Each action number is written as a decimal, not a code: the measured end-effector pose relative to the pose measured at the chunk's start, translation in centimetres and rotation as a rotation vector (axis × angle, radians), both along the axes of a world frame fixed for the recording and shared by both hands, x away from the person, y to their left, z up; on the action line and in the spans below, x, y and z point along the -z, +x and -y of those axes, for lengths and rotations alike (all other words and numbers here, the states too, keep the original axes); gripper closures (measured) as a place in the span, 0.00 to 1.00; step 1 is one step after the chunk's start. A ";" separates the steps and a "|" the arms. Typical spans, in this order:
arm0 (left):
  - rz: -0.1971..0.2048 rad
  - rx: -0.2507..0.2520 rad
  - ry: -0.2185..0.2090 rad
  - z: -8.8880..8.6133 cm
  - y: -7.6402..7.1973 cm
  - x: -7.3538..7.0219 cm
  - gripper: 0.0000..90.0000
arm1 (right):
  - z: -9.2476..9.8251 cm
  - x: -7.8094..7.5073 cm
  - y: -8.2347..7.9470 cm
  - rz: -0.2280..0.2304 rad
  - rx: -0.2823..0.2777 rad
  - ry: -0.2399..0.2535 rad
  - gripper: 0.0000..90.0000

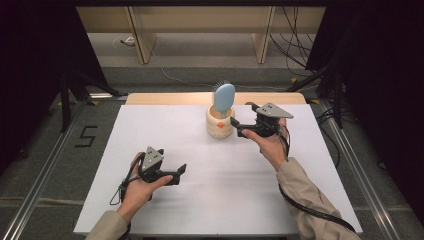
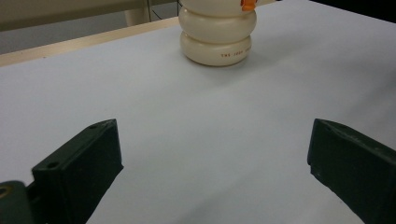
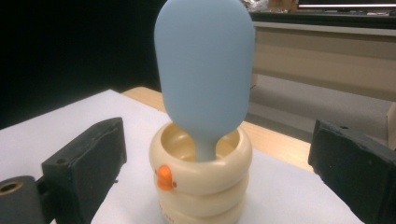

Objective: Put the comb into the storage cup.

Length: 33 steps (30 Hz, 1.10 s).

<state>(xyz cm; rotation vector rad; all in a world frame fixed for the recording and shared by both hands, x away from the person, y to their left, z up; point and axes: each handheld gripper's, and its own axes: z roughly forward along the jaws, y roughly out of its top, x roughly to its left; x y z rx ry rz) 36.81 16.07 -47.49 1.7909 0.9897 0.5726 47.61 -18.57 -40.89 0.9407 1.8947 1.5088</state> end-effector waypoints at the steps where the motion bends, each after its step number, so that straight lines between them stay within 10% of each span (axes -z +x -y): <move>1: 0.000 0.000 -0.001 0.0 0.0 0.0 0.03 | 0.1 0.1 -0.1 -0.003 -0.002 -0.002 0.06; 33: 0.006 -0.007 -0.001 -0.2 -0.1 -0.2 0.03 | 2.1 0.6 -3.7 -0.018 -0.077 -0.041 0.07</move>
